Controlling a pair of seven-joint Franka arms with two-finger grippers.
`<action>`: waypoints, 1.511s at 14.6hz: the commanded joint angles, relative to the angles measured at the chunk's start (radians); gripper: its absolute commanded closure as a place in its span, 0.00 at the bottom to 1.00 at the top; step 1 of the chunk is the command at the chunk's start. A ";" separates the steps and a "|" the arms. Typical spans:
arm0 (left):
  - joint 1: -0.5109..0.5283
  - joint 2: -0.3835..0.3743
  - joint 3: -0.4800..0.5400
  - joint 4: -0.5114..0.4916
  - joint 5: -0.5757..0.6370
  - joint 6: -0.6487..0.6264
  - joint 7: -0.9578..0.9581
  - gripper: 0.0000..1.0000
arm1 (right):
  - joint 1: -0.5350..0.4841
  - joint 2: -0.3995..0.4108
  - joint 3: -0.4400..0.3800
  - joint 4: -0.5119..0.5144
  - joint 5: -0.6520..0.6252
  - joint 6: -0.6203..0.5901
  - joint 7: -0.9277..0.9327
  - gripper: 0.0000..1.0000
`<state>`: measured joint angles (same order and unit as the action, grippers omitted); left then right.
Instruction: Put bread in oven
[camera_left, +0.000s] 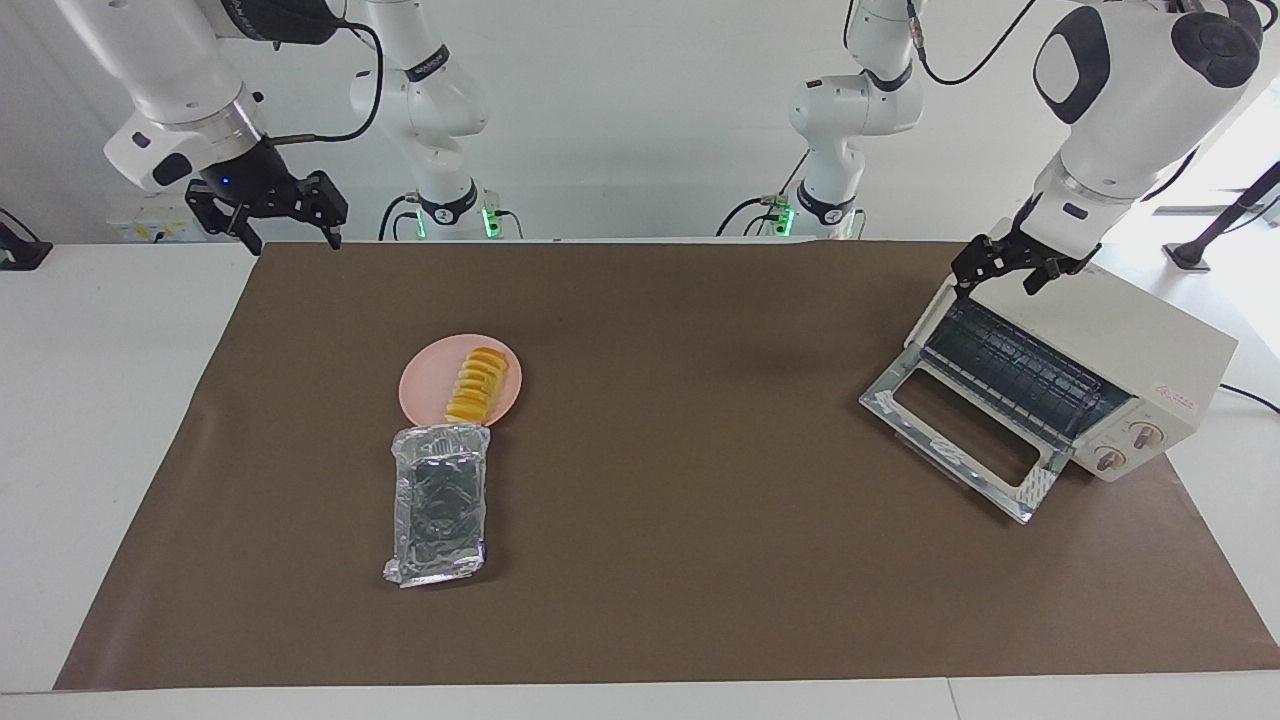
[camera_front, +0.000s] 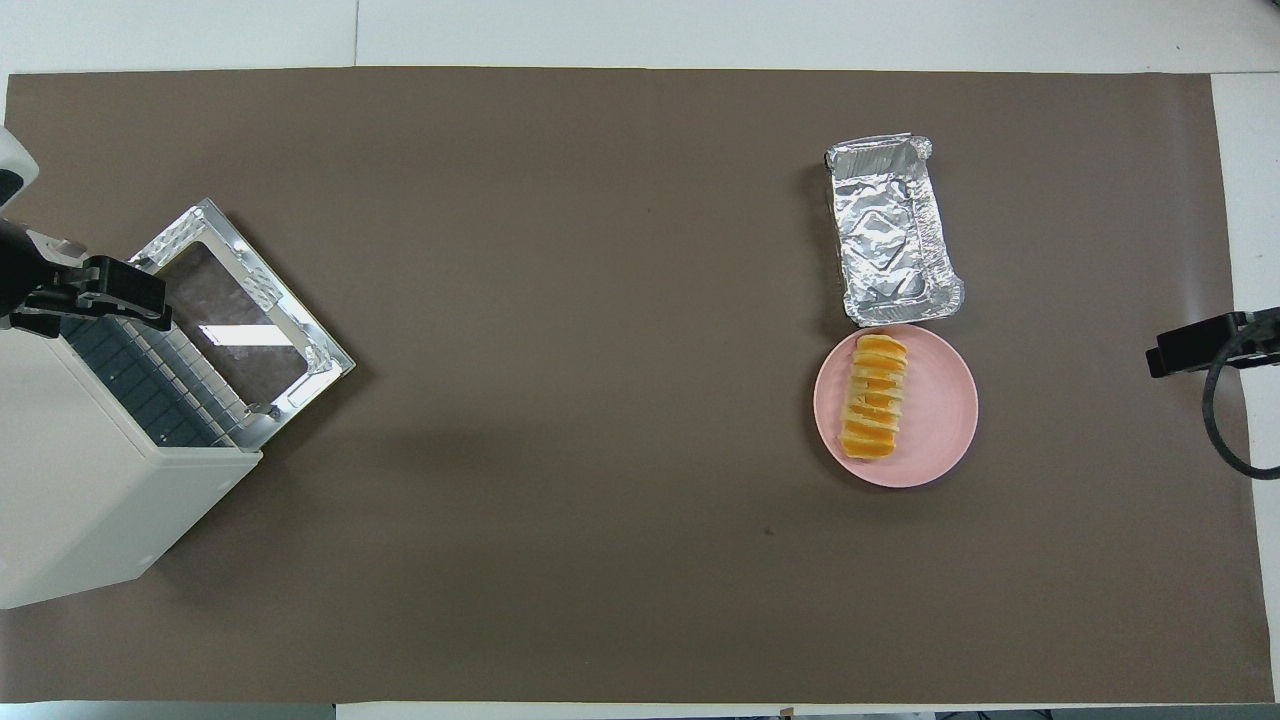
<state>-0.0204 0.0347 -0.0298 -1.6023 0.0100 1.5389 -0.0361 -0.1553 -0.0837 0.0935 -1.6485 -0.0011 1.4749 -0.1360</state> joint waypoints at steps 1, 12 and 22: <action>-0.001 -0.027 0.004 -0.022 -0.012 0.000 0.002 0.00 | -0.016 -0.016 0.012 -0.016 -0.008 0.010 0.015 0.00; 0.000 -0.027 0.004 -0.024 -0.012 0.000 0.002 0.00 | -0.007 -0.025 0.012 -0.048 -0.008 0.025 0.018 0.00; 0.000 -0.027 0.004 -0.022 -0.012 0.000 0.002 0.00 | 0.210 -0.154 0.014 -0.589 -0.003 0.470 0.426 0.00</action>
<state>-0.0204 0.0347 -0.0298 -1.6023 0.0100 1.5389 -0.0361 0.0431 -0.2114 0.1113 -2.1301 -0.0005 1.8410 0.2391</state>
